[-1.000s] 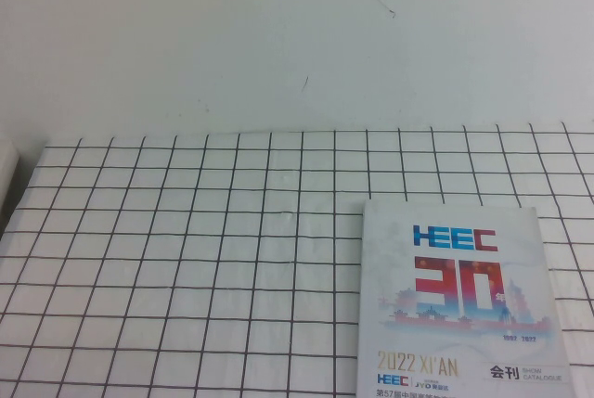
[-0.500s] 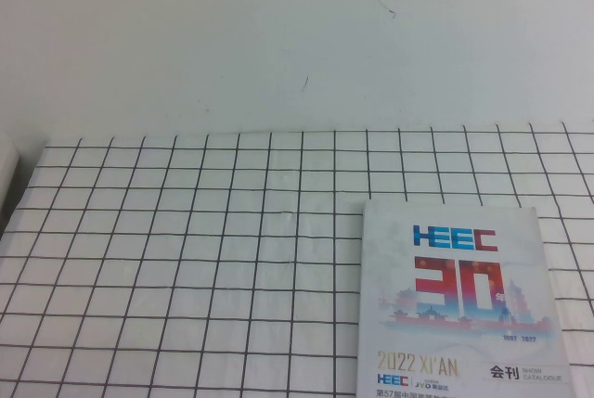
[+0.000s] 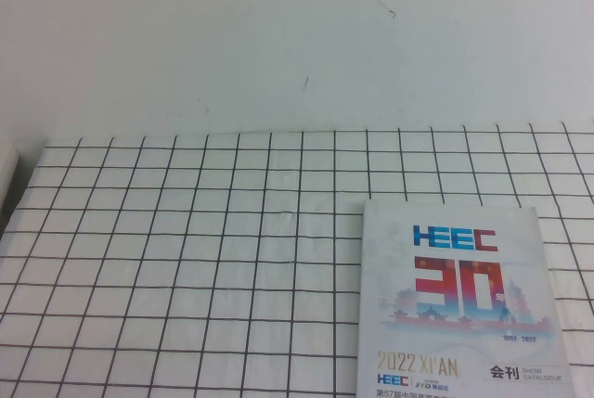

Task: Close book
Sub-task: 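Close the open booklet and leave it lying on the table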

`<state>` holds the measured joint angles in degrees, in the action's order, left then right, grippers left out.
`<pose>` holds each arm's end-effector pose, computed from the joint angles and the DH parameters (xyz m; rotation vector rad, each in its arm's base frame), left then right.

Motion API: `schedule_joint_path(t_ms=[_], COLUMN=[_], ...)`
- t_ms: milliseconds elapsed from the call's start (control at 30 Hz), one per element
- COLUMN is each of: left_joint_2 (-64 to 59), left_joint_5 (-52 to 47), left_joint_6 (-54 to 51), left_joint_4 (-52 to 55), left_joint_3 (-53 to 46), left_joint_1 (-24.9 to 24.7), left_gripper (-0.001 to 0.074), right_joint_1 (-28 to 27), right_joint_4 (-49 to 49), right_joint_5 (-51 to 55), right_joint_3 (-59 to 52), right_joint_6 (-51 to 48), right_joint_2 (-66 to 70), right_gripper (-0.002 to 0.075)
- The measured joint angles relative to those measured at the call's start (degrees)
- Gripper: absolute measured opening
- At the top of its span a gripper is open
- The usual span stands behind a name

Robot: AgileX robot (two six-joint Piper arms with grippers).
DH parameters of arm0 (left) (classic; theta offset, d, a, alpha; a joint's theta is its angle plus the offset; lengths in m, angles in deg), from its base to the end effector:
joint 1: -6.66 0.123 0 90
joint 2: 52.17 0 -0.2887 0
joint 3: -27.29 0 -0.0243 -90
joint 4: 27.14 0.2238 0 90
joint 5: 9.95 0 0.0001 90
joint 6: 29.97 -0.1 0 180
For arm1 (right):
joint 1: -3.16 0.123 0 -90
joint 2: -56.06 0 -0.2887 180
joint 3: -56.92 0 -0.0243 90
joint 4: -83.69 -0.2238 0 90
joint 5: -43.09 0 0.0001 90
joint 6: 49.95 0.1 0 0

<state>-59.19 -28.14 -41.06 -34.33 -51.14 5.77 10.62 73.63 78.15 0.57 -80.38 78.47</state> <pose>0.0317 -0.0044 0.1768 0.1089 1.8031 0.0065 0.0375 0.0150 0.2609 -0.5685 1.8942 -0.0676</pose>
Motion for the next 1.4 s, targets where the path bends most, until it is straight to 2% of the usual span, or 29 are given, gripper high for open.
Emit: schedule_joint_path(t_ms=[233,467,1400], left_joint_2=[0.0,0.0,0.1], left_joint_5=[0.0,0.0,-0.1], left_joint_6=[0.0,0.0,0.0], left_joint_4=[0.0,0.0,0.1], left_joint_3=[0.0,0.0,0.1], left_joint_1=[0.0,0.0,0.0], left_gripper=[-0.0004,-0.0004,-0.0004], right_joint_1=[-6.5,-7.0,-7.7], right_joint_4=[-5.1,-7.1,-7.1], right_joint_5=[-12.7,-16.3,-14.4], right_joint_3=[-11.2,-22.3,-22.3], right_joint_6=[-0.1,-0.1,-1.2], right_joint_2=[-7.8,-14.4,-15.3], right_gripper=[-0.0003,-0.0003,-0.0003])
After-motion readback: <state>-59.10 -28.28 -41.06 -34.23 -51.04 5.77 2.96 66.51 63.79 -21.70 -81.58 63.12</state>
